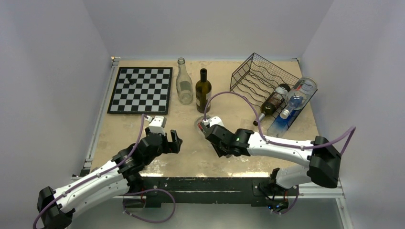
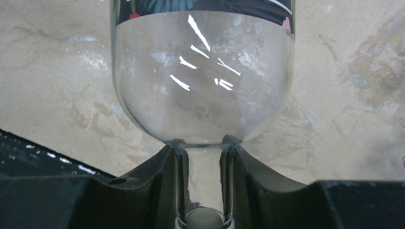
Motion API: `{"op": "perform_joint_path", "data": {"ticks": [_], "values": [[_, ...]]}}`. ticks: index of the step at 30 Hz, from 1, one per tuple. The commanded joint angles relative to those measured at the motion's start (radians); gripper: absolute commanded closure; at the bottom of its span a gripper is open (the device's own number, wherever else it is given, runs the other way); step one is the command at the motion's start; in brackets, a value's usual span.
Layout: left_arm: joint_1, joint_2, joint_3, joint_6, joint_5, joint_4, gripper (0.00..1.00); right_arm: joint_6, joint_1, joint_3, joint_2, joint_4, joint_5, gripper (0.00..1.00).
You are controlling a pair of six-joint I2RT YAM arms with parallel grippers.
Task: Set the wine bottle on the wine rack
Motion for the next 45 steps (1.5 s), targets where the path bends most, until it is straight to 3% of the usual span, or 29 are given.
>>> {"op": "perform_joint_path", "data": {"ticks": [1, 13, 18, 25, 30, 38, 45], "values": [[0.006, -0.008, 0.043, 0.019, -0.014, 0.01, 0.06, -0.001, -0.001, 0.045, -0.141, 0.022, 0.091, 1.0], [0.006, -0.003, 0.05, 0.028, -0.013, 0.017, 0.06, -0.002, -0.02, 0.082, -0.403, -0.218, 0.255, 1.0], [0.006, -0.004, 0.053, 0.029, -0.008, 0.016, 0.06, -0.003, -0.084, 0.095, -0.471, -0.28, 0.334, 1.0], [0.006, -0.005, 0.071, 0.028, 0.023, 0.011, 0.06, -0.036, -0.294, 0.063, -0.603, -0.093, 0.318, 1.0], [0.006, -0.015, 0.093, 0.039, 0.028, -0.009, 0.06, -0.073, -0.416, 0.085, -0.572, 0.046, 0.339, 1.0], [0.006, -0.022, 0.1, 0.039, 0.036, -0.027, 0.06, -0.107, -0.605, 0.139, -0.375, 0.262, 0.388, 1.0], [0.006, 0.009, 0.131, 0.061, 0.034, -0.047, 0.06, -0.036, -0.689, 0.248, -0.194, 0.306, 0.49, 1.0]]}}
